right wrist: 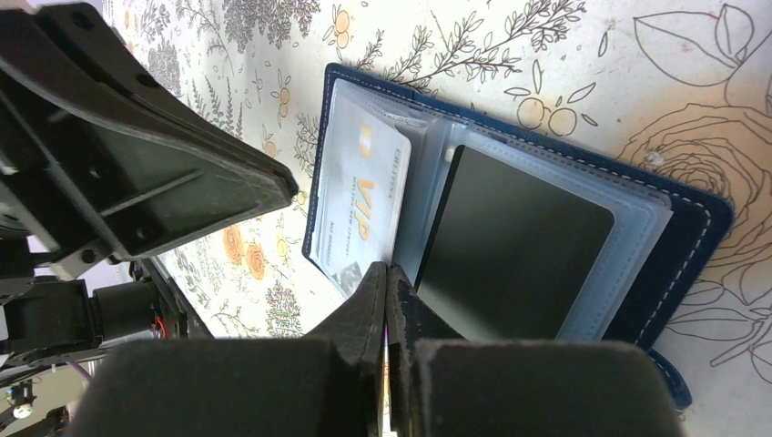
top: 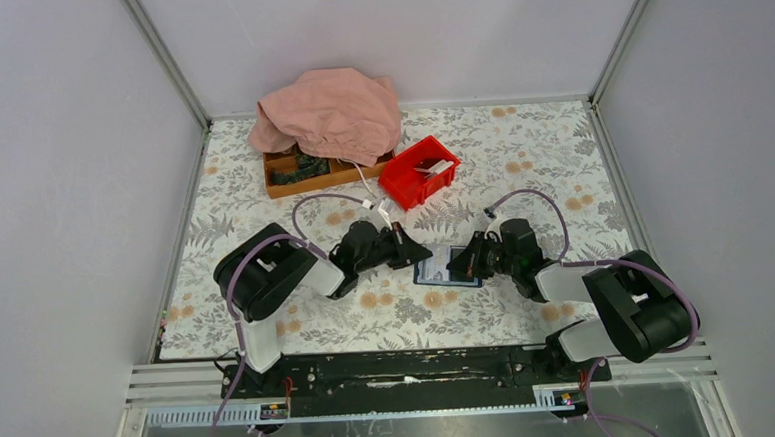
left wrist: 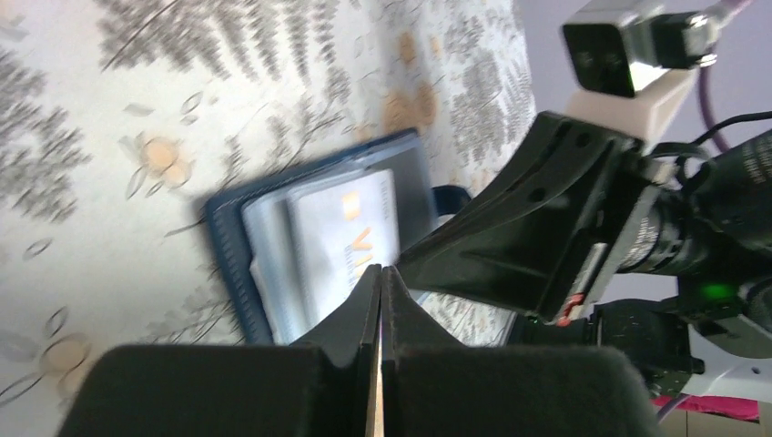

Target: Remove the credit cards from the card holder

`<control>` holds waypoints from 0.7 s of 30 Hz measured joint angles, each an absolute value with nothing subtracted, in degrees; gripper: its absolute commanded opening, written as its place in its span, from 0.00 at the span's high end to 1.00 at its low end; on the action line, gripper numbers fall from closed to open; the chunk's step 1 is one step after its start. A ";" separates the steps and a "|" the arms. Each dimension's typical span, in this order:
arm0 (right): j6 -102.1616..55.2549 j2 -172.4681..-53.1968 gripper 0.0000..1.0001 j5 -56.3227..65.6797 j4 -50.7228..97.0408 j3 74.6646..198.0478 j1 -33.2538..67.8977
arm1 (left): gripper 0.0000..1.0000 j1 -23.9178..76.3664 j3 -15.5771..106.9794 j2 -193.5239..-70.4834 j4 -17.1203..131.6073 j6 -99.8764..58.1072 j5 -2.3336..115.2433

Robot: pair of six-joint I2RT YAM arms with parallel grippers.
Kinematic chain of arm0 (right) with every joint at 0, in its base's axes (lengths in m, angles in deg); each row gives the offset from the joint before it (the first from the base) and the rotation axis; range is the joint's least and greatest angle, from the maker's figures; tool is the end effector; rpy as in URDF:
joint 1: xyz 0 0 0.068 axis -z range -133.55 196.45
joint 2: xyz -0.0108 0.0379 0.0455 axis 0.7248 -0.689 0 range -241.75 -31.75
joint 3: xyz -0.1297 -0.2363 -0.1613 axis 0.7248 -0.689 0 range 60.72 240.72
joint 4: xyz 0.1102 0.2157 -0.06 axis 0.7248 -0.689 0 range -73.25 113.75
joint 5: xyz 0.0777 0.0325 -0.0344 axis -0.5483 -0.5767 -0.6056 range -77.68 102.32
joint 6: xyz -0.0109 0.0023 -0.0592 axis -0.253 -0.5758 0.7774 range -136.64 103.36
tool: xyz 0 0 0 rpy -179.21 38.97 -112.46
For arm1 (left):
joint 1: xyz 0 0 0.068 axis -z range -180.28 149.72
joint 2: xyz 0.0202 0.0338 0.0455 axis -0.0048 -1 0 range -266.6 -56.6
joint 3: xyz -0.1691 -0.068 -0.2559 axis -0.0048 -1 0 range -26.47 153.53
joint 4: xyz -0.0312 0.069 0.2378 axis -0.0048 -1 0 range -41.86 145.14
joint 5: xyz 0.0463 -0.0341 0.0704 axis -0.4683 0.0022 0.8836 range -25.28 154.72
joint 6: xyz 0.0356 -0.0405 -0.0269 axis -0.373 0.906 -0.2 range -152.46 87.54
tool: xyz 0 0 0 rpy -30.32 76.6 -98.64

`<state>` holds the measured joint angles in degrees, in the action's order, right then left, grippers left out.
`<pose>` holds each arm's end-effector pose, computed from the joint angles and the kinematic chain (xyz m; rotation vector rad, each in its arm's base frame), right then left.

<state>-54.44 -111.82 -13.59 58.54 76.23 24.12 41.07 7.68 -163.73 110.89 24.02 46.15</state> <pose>0.1963 0.1016 0.1747 0.0053 2.2288 1.0818 0.2510 -0.2397 0.1674 -0.0262 2.1381 -1.4071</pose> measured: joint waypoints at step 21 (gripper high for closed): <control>-54.94 -113.53 0.69 -14.49 60.64 76.23 24.14 | 1.00 40.48 3.90 -163.66 106.82 20.62 49.97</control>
<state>-54.94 -113.53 -14.49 60.64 76.23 24.14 40.48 3.90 -163.66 106.82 20.62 49.97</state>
